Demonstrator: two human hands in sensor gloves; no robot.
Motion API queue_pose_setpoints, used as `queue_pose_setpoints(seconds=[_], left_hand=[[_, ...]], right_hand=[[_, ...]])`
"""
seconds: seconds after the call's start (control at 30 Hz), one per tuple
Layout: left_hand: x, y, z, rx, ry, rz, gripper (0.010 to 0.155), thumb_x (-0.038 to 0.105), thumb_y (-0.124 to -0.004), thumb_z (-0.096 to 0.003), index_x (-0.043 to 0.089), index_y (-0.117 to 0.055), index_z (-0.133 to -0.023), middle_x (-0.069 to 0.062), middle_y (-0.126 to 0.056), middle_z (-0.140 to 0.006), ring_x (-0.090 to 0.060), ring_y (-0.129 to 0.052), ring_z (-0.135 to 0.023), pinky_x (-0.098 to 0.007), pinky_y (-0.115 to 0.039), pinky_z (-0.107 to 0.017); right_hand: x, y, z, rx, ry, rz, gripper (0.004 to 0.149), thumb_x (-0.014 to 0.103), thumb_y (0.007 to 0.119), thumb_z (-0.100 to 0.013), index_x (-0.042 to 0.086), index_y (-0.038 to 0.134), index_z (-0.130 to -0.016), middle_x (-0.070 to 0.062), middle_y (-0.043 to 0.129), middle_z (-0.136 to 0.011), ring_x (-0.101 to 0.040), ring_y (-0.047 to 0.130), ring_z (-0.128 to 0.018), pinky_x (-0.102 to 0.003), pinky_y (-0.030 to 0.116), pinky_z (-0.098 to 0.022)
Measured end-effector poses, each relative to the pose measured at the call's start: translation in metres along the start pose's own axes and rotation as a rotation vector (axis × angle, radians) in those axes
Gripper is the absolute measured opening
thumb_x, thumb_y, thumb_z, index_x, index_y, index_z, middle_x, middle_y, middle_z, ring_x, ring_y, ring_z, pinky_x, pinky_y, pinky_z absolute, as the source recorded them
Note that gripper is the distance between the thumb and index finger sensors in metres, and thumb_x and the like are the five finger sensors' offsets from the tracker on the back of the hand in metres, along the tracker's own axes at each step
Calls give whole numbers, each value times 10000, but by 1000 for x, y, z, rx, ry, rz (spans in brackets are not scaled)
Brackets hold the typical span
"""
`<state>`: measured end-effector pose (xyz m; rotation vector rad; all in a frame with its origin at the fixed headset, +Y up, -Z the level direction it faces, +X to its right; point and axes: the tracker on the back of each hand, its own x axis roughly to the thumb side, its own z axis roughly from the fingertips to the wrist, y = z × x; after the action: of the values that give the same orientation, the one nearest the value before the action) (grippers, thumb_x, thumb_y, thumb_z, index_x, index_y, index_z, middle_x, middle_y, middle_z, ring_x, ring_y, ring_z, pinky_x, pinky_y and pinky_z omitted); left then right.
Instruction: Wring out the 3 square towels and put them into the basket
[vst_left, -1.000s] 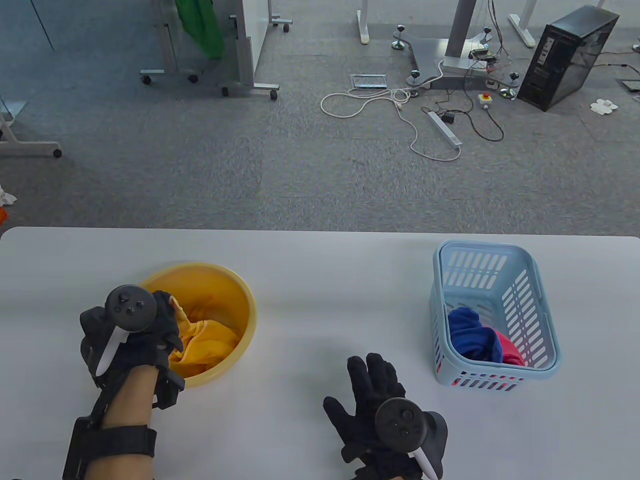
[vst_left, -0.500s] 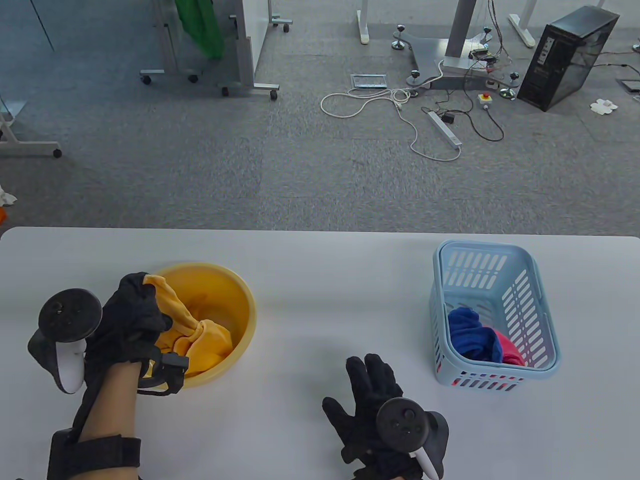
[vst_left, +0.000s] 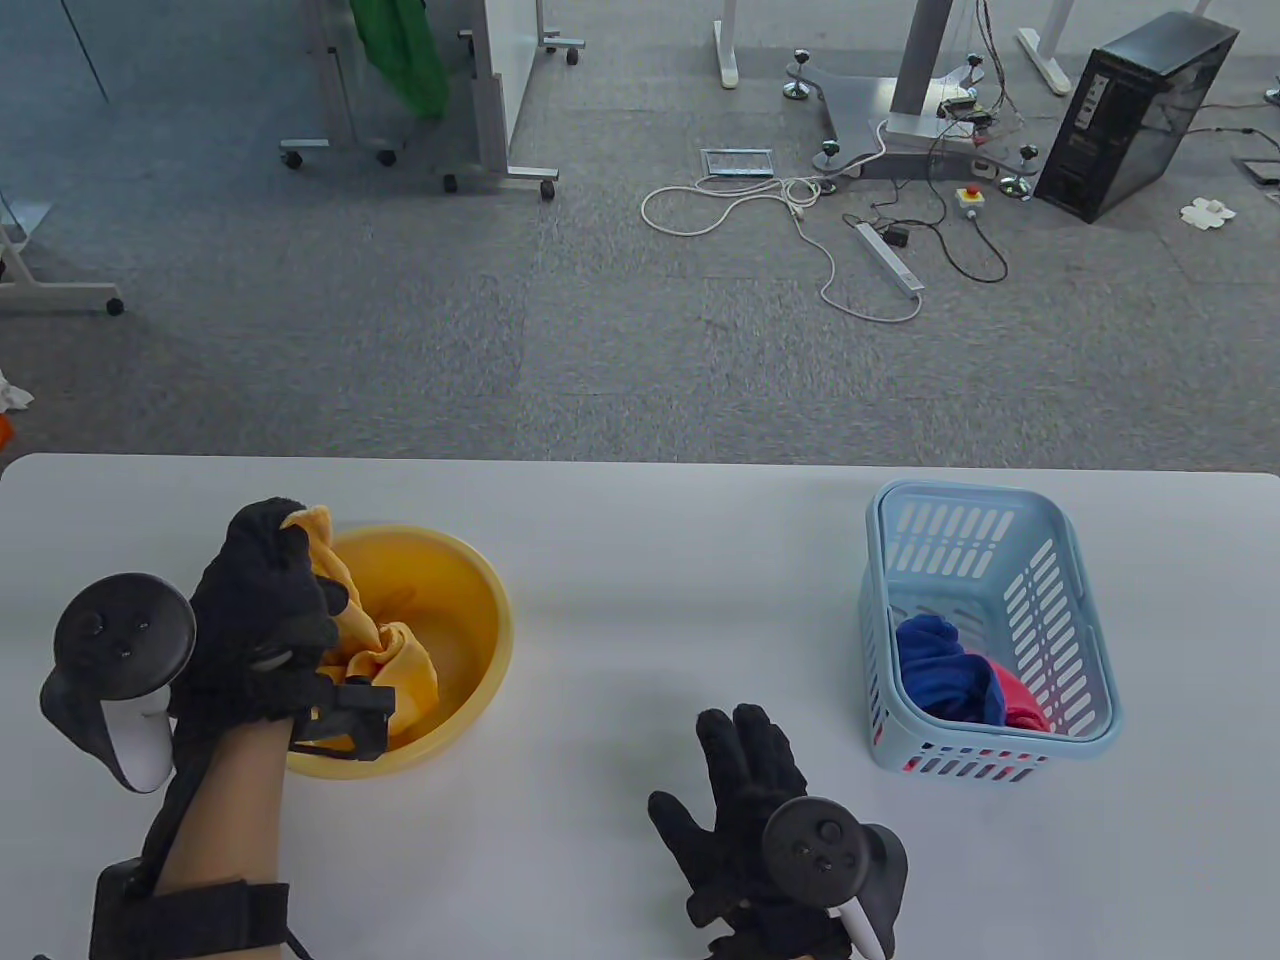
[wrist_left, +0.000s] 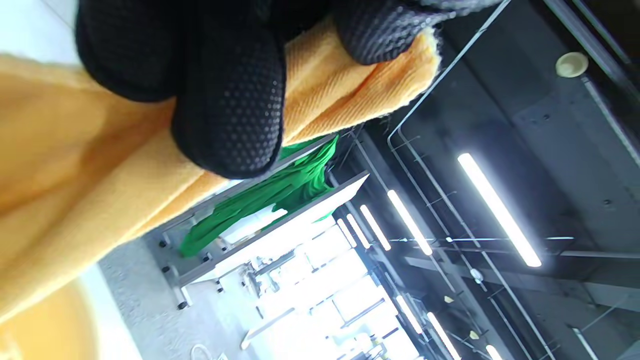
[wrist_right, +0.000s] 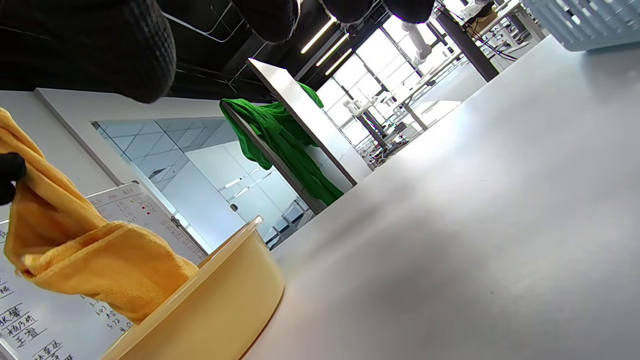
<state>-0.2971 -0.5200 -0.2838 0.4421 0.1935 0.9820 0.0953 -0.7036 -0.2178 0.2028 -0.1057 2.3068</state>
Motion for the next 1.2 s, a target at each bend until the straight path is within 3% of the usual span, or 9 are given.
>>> queue_pose_setpoints(seconds=[0.2, 0.47, 1.0, 1.07, 1.2], left_hand=[[33, 9, -2, -22, -13, 136, 444, 305, -707, -553, 169, -761, -972, -226, -777, -1001, -326, -1059, -531, -577, -799, -481], [87, 14, 3, -35, -154, 249, 443, 308, -705, -554, 180, -761, -975, -201, -773, -1020, -364, -1017, -648, -612, -750, -546], [142, 1, 25, -113, -405, 495, 444, 311, -695, -557, 194, -742, -983, -149, -644, -1111, -364, -876, -896, -639, -617, -679], [154, -1, 31, -188, -477, 468, 443, 309, -691, -564, 200, -731, -991, -143, -608, -1133, -366, -840, -929, -652, -584, -692], [169, -9, 45, -203, -559, 412, 441, 316, -687, -562, 206, -735, -987, -138, -619, -1131, -355, -855, -923, -653, -600, -684]], right_hand=[[2, 0, 0, 2, -9, -14, 878, 557, 835, -523, 131, 394, -1152, -280, 254, -1160, -609, 286, -1022, -775, 305, -703], [1, -5, 1, -16, -1, -64, 892, 559, 833, -525, 131, 369, -1155, -281, 249, -1159, -610, 285, -1022, -774, 305, -703], [9, -13, 6, -57, -51, -162, 975, 596, 826, -515, 141, 248, -1156, -282, 227, -1157, -606, 279, -1023, -770, 316, -708], [10, -14, 6, -49, -55, -187, 976, 597, 827, -514, 141, 250, -1156, -284, 228, -1157, -605, 294, -1024, -767, 327, -709], [11, -17, 8, -63, -64, -219, 998, 606, 830, -509, 139, 229, -1154, -284, 220, -1156, -604, 290, -1024, -766, 330, -711]])
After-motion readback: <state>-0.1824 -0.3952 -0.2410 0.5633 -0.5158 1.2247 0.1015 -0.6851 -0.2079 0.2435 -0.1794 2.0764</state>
